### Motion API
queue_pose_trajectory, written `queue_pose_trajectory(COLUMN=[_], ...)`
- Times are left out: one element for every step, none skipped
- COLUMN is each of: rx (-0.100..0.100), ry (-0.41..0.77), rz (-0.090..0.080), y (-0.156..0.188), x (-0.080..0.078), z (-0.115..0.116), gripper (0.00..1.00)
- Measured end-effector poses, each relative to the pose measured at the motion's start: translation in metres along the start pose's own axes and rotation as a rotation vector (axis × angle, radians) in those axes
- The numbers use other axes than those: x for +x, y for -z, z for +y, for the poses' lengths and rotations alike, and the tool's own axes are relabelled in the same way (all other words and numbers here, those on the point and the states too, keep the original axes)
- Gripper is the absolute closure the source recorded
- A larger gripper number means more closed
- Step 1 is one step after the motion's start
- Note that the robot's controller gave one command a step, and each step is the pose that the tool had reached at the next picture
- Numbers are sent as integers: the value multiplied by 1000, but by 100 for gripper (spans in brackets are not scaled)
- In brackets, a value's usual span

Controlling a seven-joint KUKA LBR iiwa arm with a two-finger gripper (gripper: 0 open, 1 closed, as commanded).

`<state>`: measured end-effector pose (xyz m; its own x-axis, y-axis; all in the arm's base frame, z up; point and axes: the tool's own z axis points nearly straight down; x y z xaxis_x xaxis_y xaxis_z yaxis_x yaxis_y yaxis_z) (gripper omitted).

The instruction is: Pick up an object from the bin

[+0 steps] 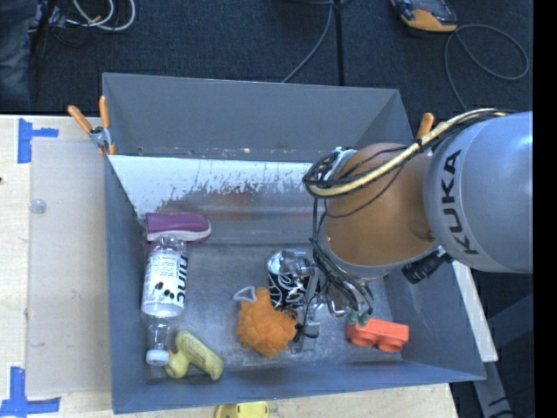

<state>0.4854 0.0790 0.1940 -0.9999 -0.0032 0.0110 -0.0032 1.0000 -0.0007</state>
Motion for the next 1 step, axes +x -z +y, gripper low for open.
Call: queue_pose_trajectory(rx=[-1], ry=[-2], rz=[-8], y=[4], x=[-2], z=[0], gripper=[0])
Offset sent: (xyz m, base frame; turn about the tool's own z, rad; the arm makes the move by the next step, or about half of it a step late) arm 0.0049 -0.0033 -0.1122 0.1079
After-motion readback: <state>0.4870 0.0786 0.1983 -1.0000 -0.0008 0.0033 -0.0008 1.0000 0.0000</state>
